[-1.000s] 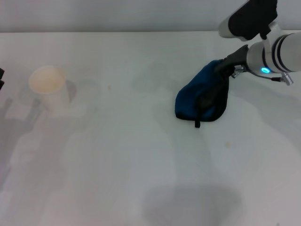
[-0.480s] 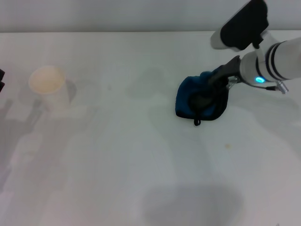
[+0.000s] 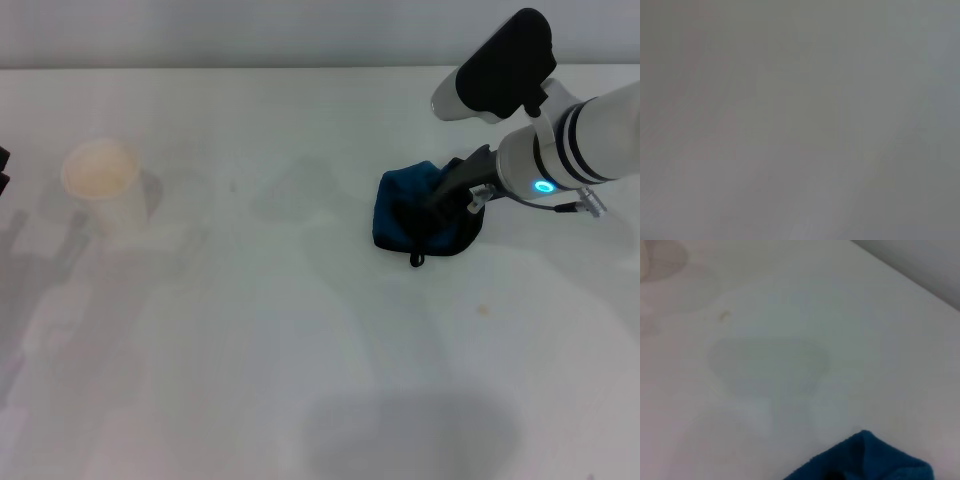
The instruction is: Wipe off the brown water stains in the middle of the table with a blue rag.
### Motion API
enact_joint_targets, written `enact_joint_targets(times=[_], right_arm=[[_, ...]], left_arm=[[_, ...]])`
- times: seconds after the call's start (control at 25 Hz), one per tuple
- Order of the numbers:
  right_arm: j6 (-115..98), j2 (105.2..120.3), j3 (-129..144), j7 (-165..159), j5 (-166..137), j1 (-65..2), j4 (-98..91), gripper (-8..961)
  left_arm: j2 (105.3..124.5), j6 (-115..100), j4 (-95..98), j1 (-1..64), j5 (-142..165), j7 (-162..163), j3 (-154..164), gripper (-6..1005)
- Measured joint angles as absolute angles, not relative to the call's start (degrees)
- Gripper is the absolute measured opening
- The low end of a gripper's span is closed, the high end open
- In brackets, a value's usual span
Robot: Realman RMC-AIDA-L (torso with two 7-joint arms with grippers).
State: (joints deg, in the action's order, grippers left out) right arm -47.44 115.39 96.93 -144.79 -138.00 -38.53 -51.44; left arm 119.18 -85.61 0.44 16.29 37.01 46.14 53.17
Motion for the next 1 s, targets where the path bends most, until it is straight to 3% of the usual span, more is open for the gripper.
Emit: enact_joint_targets(times=[0.12,0.36,0.8,1.0], right_arm=[[-47.67,115.39,97.01,-144.78,-137.94,-38.39,-51.51,104],[-47.61,115.38,96.51,-144.75,-136.56,-36.36,-54.09,298],[-46.72,115.24,92.07,-143.17,-131.54,-32.75,-58.44,779],[-46.67,115.4,88.67,-138.05,-124.53,-30.95,-59.85,823]], left_arm=[[119.18,-85.61,0.44,16.27,37.0,46.14,53.17,894],[119.18,-85.63,0.44,16.22,37.0,46.14,53.18,895],[119.18,-85.79,0.44,15.87,37.0,46.14,53.18,894],[119.18,-86.49,0.44,15.9,36.77,46.14,53.17,893]])
